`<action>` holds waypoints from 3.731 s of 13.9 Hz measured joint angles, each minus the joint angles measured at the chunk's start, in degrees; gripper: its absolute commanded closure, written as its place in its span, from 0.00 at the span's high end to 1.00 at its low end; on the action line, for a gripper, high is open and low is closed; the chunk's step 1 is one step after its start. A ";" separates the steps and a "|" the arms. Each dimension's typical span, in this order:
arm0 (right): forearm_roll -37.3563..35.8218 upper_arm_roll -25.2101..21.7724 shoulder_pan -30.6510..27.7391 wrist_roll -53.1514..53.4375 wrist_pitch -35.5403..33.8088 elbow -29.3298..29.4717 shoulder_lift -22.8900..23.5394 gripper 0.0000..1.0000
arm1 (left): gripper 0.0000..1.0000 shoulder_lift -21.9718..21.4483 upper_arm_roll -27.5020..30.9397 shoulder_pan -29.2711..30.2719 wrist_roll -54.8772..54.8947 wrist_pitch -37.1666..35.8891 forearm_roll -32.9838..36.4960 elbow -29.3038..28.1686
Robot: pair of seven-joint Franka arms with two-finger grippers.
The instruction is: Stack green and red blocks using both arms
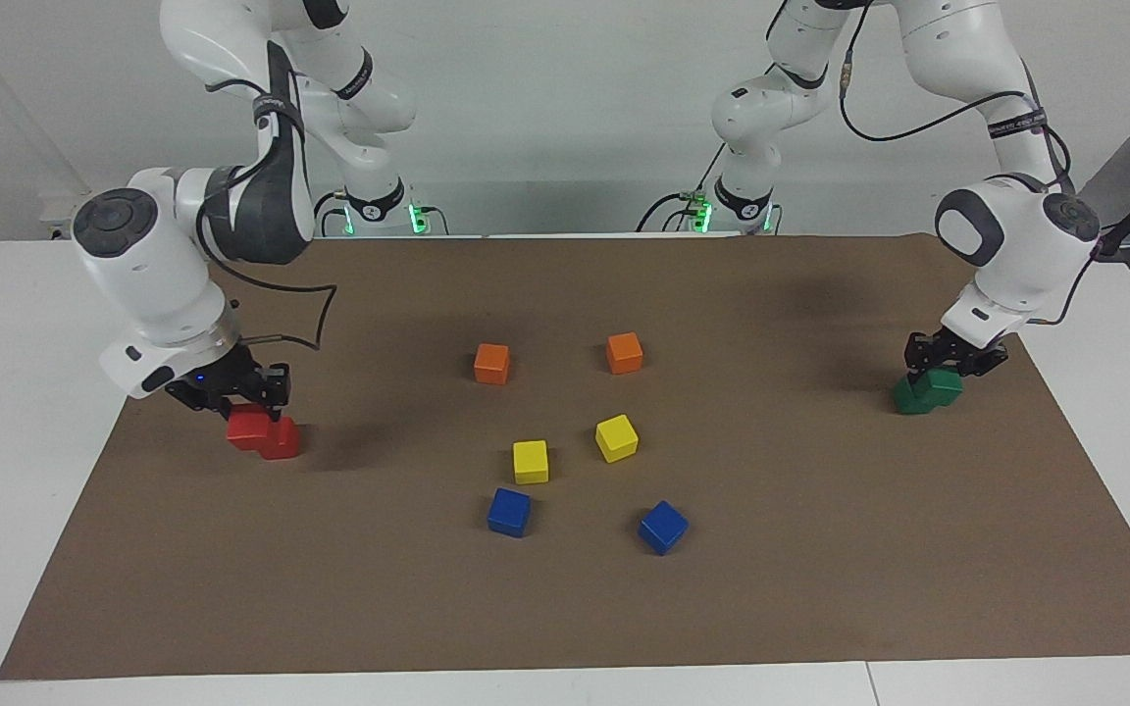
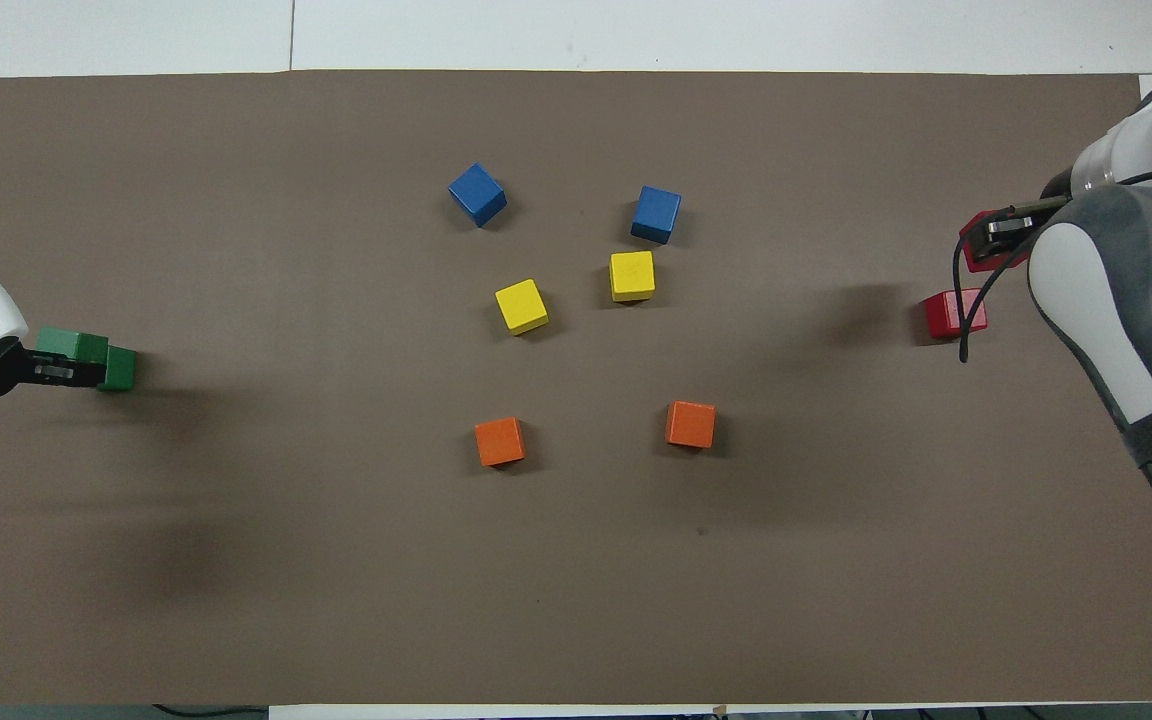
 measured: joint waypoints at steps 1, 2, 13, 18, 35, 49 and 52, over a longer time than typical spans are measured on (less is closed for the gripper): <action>0.00 0.01 -0.77 -0.42 0.51 -1.02 -0.10 0.00 | 0.00 -0.23 0.00 0.01 0.03 0.21 -0.42 -0.31; 0.00 0.01 -1.30 -0.64 1.98 -2.34 -0.31 0.00 | 0.00 -0.41 0.00 0.02 0.03 0.36 -0.67 -0.61; 0.01 0.12 -1.87 -0.68 16.33 -16.30 -4.45 0.00 | 1.00 -0.60 -0.03 0.06 1.77 -6.34 -1.02 5.24; 1.09 0.12 -1.88 -0.68 17.15 -18.54 -5.17 0.00 | 1.00 -0.95 -0.59 0.00 -4.56 -19.07 -1.38 18.53; 1.32 0.06 -2.59 -0.66 19.07 -21.55 -6.29 0.00 | 1.00 -9.07 -1.24 -9.76 -32.21 -47.18 -1.40 31.41; 1.33 0.14 -2.56 -0.66 20.80 -22.76 -6.56 1.00 | 1.00 -9.38 6.71 -19.66 -32.44 -46.54 -1.39 31.41; 1.33 0.14 -2.56 -0.66 20.80 -22.77 -6.57 1.00 | 1.00 -9.38 6.45 -19.32 -32.44 -46.51 -1.39 31.41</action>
